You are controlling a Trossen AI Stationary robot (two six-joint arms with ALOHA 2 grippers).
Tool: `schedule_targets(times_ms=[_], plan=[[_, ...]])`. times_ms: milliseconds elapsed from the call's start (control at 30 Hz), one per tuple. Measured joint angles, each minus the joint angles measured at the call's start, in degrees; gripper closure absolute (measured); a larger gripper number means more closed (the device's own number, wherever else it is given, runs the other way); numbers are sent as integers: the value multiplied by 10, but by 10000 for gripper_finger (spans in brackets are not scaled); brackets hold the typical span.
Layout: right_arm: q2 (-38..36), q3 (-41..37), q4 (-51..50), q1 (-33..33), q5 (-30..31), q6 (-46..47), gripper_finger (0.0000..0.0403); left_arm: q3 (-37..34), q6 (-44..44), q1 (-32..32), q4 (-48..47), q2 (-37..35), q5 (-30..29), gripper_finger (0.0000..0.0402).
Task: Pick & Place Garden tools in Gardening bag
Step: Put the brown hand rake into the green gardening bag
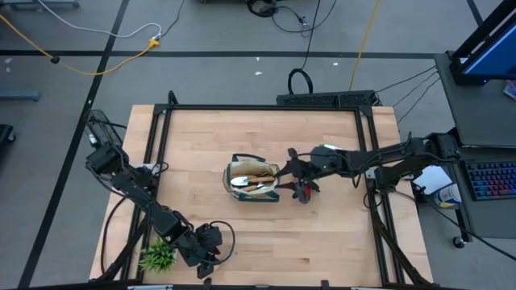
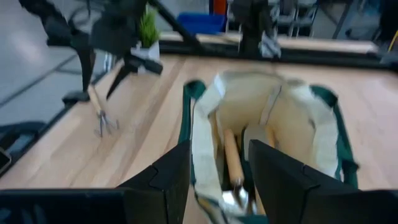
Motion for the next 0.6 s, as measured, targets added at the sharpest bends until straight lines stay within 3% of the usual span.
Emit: schedule_targets(times_ms=[600], plan=[[0,-9,21,1,0,16,248,0,-27,-23,0,0,-31,225]])
